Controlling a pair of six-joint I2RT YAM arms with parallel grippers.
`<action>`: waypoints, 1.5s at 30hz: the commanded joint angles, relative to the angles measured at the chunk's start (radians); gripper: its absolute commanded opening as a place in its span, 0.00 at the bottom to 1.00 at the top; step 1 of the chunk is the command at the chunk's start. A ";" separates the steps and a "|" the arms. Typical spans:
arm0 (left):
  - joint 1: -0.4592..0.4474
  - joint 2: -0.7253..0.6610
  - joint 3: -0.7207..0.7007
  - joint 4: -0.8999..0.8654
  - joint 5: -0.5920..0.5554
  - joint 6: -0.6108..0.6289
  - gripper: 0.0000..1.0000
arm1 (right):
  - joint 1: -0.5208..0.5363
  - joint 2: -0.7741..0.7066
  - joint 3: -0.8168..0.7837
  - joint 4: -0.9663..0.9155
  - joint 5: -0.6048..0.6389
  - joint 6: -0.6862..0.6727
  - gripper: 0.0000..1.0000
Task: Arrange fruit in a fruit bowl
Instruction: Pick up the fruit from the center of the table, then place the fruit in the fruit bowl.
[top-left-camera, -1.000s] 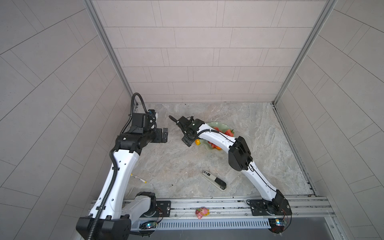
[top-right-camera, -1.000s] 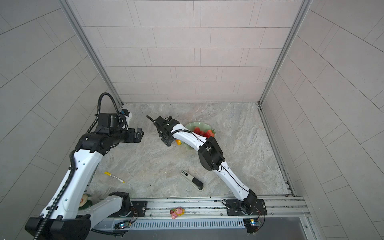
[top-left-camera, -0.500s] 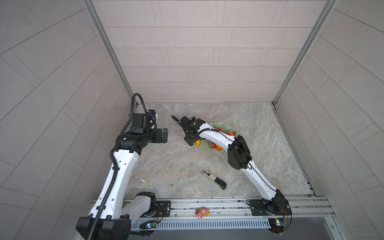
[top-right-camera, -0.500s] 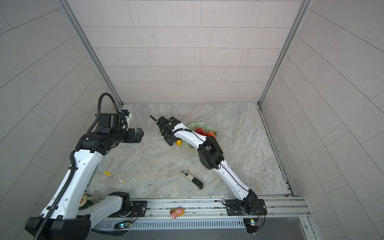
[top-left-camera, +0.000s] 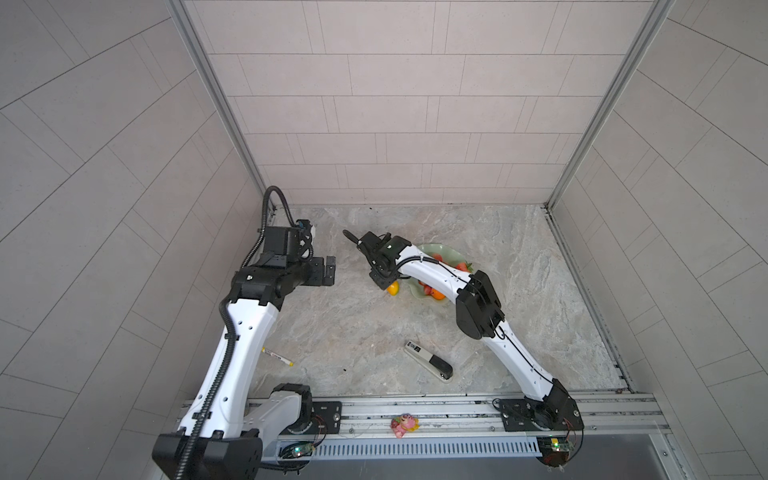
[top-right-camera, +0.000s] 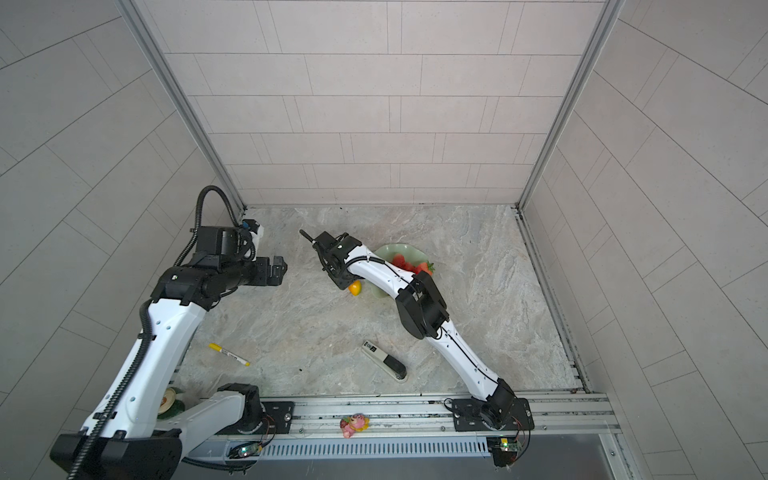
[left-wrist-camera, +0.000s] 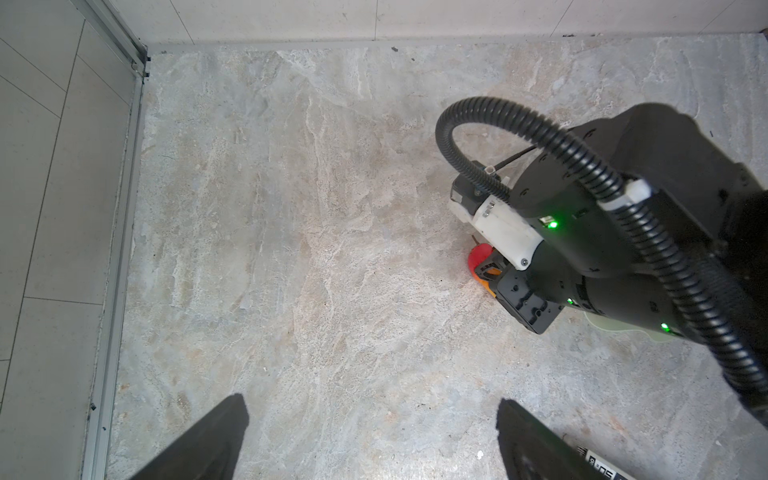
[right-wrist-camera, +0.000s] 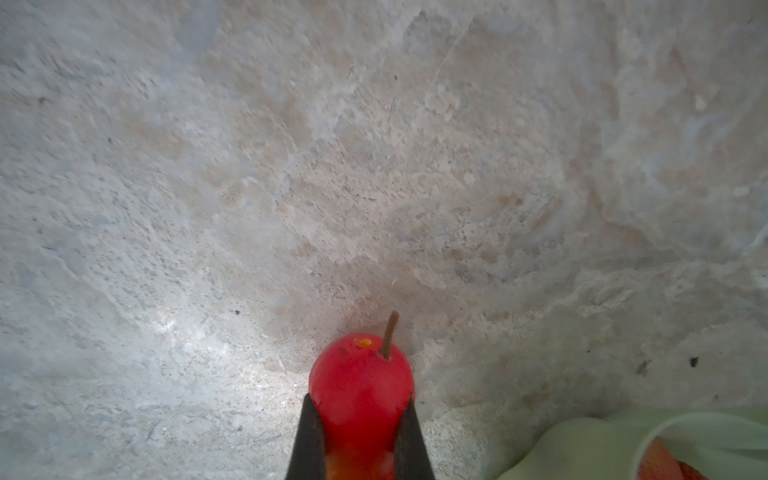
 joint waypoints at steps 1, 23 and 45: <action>-0.001 -0.015 -0.009 0.003 -0.013 0.006 1.00 | 0.004 -0.174 -0.032 0.000 0.003 -0.003 0.00; -0.001 -0.023 -0.011 0.007 -0.009 0.004 1.00 | -0.142 -0.426 -0.498 0.232 0.071 0.087 0.00; 0.000 -0.019 -0.010 0.009 -0.003 0.006 1.00 | -0.157 -0.439 -0.633 0.446 0.150 0.446 0.20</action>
